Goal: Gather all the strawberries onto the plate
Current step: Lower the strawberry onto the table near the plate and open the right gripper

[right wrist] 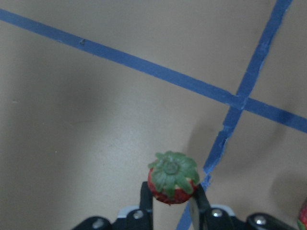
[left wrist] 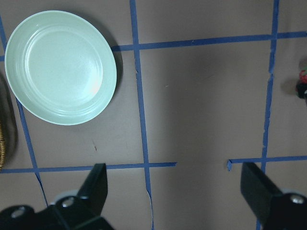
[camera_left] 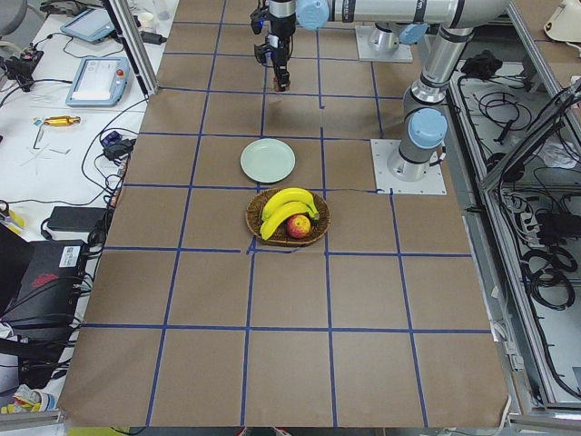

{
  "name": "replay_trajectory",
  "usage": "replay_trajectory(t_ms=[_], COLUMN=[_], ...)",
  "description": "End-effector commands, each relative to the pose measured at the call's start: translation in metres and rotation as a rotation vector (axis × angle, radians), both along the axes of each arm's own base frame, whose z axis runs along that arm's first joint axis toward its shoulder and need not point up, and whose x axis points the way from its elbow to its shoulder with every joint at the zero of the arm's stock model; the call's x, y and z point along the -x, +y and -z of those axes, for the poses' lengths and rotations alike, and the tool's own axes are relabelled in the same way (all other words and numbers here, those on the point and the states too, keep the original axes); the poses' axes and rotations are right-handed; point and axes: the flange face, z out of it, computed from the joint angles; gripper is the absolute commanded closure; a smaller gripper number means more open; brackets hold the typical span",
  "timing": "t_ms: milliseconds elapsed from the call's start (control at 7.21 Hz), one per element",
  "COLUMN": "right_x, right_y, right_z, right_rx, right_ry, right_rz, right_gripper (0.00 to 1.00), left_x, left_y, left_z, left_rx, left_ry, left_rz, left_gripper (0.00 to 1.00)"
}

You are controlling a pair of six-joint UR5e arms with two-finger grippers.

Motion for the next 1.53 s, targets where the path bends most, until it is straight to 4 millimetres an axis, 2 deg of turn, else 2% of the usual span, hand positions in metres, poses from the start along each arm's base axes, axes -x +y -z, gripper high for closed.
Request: replay_trajectory(t_ms=[0,139,416,693,832,971,1109,1248,1386], right_x=[-0.014,-0.017,-0.021,-0.029,-0.028,-0.026,-0.018,-0.004,0.003], right_y=[0.008,0.010,0.014,0.020,0.019,0.019,0.021,0.014,-0.002], right_z=[0.010,0.012,0.018,0.018,0.013,-0.002,-0.029,-0.051,-0.069], right_rx=[-0.006,-0.013,-0.031,-0.032,-0.028,-0.004,-0.021,-0.004,0.039], right_ry=[0.002,0.003,0.010,0.012,0.012,0.016,0.052,0.182,0.214], right_rz=[-0.015,-0.007,0.014,0.001,0.004,0.004,0.052,0.071,0.095], right_gripper=[1.00,0.81,0.80,0.14,0.00,0.00,0.00,0.00,0.00], left_x=[0.001,0.001,0.001,0.001,0.000,0.000,0.000,0.000,0.000], left_y=[0.001,0.001,0.001,0.000,0.000,0.000,0.001,0.001,0.000], left_z=[0.002,0.002,0.002,0.003,0.003,0.003,0.002,0.002,0.005], left_rx=[-0.006,-0.004,-0.006,-0.007,-0.008,-0.008,-0.006,-0.006,-0.011], left_ry=[-0.001,-0.001,-0.001,-0.003,-0.004,-0.006,-0.007,-0.009,-0.006], left_rz=[0.001,0.001,0.001,-0.003,-0.003,-0.001,-0.003,-0.001,-0.003], left_gripper=[0.00,0.00,0.00,0.00,0.00,0.00,0.00,0.00,0.00])
